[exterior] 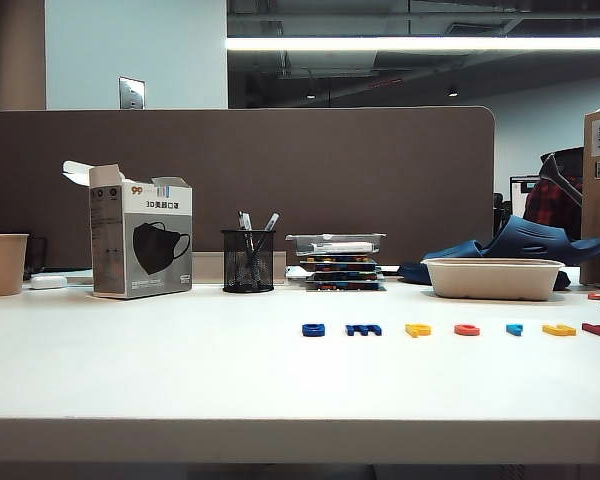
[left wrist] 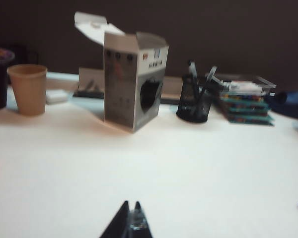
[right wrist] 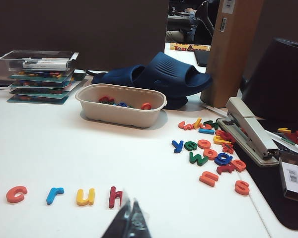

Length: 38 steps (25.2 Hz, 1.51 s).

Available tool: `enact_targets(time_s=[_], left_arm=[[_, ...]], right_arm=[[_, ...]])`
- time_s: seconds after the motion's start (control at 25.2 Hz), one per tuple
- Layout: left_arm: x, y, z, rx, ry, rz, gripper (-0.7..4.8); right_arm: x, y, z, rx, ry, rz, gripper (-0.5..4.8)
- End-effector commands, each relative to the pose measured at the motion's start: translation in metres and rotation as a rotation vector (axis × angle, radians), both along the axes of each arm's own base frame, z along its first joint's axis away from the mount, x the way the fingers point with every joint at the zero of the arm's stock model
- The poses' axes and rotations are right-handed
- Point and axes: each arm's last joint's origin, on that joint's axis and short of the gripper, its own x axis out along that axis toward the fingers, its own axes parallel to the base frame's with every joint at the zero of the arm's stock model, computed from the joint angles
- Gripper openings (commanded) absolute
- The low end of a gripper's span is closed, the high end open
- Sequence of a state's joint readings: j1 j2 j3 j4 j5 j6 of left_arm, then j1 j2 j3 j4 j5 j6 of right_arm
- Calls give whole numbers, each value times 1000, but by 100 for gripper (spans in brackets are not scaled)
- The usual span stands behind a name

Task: Select the appropriate letters from the row of letter magnets placed on the table to arrange into the word "cup".

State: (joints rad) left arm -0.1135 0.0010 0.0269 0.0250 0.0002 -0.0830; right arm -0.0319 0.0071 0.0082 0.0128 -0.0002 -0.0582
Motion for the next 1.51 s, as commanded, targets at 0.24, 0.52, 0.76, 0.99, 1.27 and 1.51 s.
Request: enact_targets(time_s=[0.24, 0.52, 0.76, 0.99, 1.27, 1.51], left_arm=[[-20, 0, 58, -6, -88, -77, -5], [-62, 2, 140, 6, 23, -161, -5], [-66, 2, 198, 11, 160, -176, -5], [-47, -2, 241, 6, 318, -247, -5], [-14, -14, 271, -79, 412, -358, -5], [7, -61, 278, -78, 568, -570, -5]], right_arm=[[0, 0, 0, -2, -19, -1, -1], [0, 0, 0, -2, -19, -1, -1], [0, 0, 0, -2, -19, -1, -1], [0, 0, 0, -2, -19, -1, -1], [0, 0, 0, -2, -17, -1, -1], [0, 0, 0, -2, -15, -2, -1]])
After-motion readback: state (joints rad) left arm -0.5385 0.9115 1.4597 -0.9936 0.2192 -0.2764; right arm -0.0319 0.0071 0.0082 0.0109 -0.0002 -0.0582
